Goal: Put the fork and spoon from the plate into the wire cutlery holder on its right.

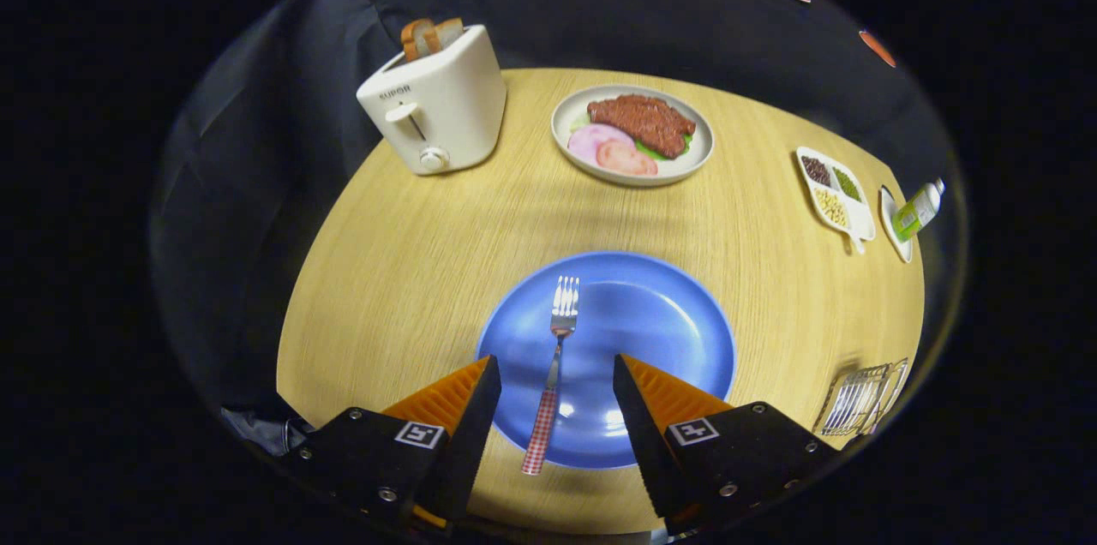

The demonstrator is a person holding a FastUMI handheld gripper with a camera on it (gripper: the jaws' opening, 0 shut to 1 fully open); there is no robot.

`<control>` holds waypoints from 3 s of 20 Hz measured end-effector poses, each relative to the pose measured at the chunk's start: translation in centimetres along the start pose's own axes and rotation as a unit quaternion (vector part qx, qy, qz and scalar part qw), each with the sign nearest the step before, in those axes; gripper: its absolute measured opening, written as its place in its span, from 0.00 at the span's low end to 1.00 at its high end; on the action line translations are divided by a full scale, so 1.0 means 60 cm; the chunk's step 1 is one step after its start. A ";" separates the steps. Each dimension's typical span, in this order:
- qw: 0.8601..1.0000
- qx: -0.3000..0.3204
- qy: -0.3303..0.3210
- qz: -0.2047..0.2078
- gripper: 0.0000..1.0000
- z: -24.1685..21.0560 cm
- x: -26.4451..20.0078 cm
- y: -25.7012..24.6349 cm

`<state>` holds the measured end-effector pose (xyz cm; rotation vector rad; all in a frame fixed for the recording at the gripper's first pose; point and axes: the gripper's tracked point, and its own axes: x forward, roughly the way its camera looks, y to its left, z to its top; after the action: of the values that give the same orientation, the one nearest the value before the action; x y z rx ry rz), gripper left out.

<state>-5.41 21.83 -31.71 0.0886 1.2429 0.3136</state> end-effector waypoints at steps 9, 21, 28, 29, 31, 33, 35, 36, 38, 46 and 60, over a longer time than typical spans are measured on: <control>0.990 0.026 0.136 -0.009 0.59 -0.072 0.054 0.004; 0.989 0.064 0.128 -0.022 0.07 -0.067 0.060 -0.015; 0.994 0.093 0.048 -0.041 0.07 -0.041 -0.039 -0.103; 0.993 0.100 0.045 -0.047 0.07 -0.048 -0.061 -0.123; 0.991 0.115 0.039 -0.059 0.07 -0.064 -0.102 -0.170; 0.988 0.133 0.037 -0.072 0.07 -0.085 -0.144 -0.220; 0.984 0.150 0.036 -0.083 0.07 -0.112 -0.190 -0.269; 0.983 0.157 0.036 -0.089 0.07 -0.125 -0.207 -0.293; 0.980 0.168 0.043 -0.102 0.06 -0.153 -0.239 -0.339; 0.971 0.177 0.124 -0.097 0.07 -0.263 -0.282 -0.438; 0.955 0.112 0.274 -0.017 0.07 -0.290 -0.289 -0.496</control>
<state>-21.17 -13.24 -28.49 0.1828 1.8288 0.1679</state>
